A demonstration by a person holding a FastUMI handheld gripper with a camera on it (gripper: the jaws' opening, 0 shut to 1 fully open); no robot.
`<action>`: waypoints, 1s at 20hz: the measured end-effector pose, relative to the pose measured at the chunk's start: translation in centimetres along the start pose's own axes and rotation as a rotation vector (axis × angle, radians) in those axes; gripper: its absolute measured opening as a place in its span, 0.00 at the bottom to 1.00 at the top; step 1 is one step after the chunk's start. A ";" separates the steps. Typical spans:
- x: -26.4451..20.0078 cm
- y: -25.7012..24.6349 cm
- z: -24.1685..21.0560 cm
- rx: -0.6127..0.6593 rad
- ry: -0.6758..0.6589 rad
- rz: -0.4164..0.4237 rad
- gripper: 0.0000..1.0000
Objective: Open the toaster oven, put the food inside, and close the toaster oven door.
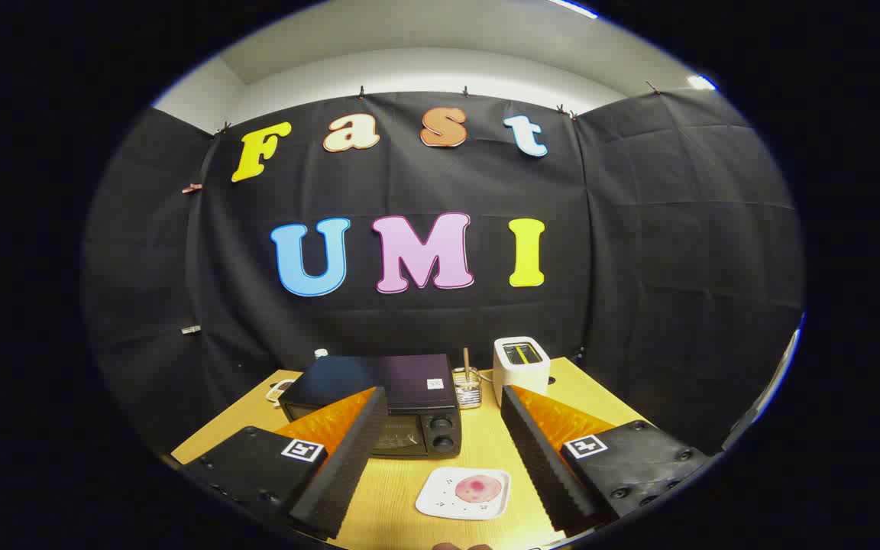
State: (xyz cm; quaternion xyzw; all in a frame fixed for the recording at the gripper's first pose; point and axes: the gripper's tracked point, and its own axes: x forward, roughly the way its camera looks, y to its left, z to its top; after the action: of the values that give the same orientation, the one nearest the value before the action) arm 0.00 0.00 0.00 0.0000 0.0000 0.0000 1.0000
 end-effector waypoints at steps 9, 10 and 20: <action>2.1 -2.8 0.4 -0.022 0.025 0.065 0.98; 2.5 -3.6 0.1 -0.022 0.036 0.061 0.98; 7.2 -6.3 0.1 0.040 0.068 0.128 0.99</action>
State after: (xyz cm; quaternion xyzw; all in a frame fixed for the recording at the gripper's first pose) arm 7.24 -6.30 0.11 0.0199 0.0338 0.0641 0.9972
